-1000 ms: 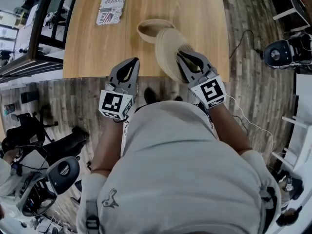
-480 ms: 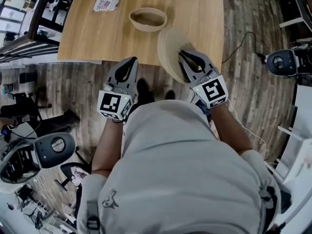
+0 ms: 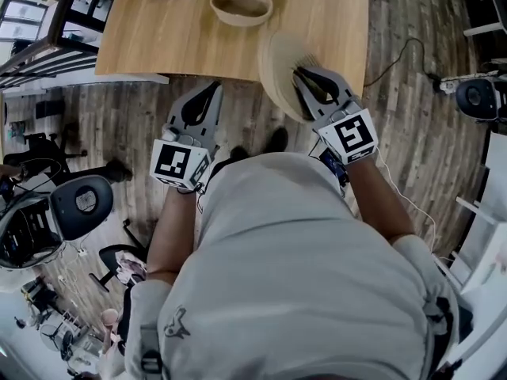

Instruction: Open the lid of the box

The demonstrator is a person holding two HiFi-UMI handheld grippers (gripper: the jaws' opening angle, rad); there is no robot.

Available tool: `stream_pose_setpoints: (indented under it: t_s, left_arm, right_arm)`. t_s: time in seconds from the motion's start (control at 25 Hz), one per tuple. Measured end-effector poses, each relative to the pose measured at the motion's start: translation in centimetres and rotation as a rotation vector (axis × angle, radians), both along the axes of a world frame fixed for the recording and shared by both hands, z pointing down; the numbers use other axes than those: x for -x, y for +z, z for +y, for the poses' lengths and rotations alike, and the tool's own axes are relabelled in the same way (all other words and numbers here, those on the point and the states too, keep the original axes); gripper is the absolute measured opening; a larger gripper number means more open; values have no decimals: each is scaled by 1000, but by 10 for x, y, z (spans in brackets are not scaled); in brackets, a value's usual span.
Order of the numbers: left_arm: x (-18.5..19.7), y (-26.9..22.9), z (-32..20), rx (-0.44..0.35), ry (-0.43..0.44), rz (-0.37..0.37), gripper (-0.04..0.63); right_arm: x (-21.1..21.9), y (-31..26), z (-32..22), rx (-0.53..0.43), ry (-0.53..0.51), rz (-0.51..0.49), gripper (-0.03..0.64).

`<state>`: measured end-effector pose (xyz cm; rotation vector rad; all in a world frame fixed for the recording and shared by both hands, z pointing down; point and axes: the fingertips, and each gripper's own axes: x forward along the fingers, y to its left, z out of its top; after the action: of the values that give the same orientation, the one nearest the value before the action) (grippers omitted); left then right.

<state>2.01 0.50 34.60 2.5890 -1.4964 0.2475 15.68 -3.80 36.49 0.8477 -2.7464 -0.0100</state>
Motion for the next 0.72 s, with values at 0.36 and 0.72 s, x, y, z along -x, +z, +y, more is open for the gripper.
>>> stream_pose_setpoints:
  t_s: [0.36, 0.72]
  left_arm:
    - [20, 7, 32, 4, 50, 15, 6]
    - [51, 3, 67, -10, 75, 47, 6]
  right_arm:
    - [24, 3, 35, 3, 19, 5, 34]
    - [49, -4, 72, -11, 44, 11, 34]
